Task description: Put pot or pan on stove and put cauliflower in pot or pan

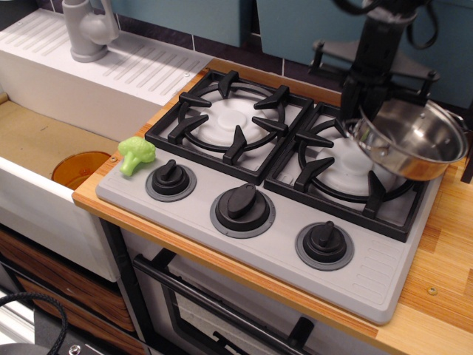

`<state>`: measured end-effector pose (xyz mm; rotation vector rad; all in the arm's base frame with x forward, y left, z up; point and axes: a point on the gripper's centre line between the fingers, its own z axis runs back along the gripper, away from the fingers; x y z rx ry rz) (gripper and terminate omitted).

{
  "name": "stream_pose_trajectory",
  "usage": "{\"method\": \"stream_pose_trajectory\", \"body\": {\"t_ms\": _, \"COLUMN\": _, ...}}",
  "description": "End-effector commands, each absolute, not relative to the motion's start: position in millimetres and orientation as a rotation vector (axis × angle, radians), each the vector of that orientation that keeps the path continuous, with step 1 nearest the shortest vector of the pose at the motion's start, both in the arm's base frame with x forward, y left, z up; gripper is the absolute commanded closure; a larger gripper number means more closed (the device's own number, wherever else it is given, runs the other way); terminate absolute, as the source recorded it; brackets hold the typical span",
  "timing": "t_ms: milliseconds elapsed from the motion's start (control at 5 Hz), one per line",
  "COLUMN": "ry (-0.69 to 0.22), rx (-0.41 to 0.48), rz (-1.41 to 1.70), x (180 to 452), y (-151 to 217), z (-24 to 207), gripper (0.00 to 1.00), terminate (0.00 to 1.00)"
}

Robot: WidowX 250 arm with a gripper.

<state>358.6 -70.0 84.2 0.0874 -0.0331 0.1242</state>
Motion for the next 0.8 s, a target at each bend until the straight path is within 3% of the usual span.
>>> {"method": "stream_pose_trajectory", "body": {"t_ms": 0, "ry": -0.089, "rx": 0.1, "rz": 0.062, "x": 376.4, "y": -26.2, "z": 126.6, "gripper": 1.0, "terminate": 0.0}}
{"method": "stream_pose_trajectory", "body": {"t_ms": 600, "ry": -0.098, "rx": 0.078, "rz": 0.017, "x": 386.2, "y": 36.4, "z": 107.2, "gripper": 1.0, "terminate": 0.0}}
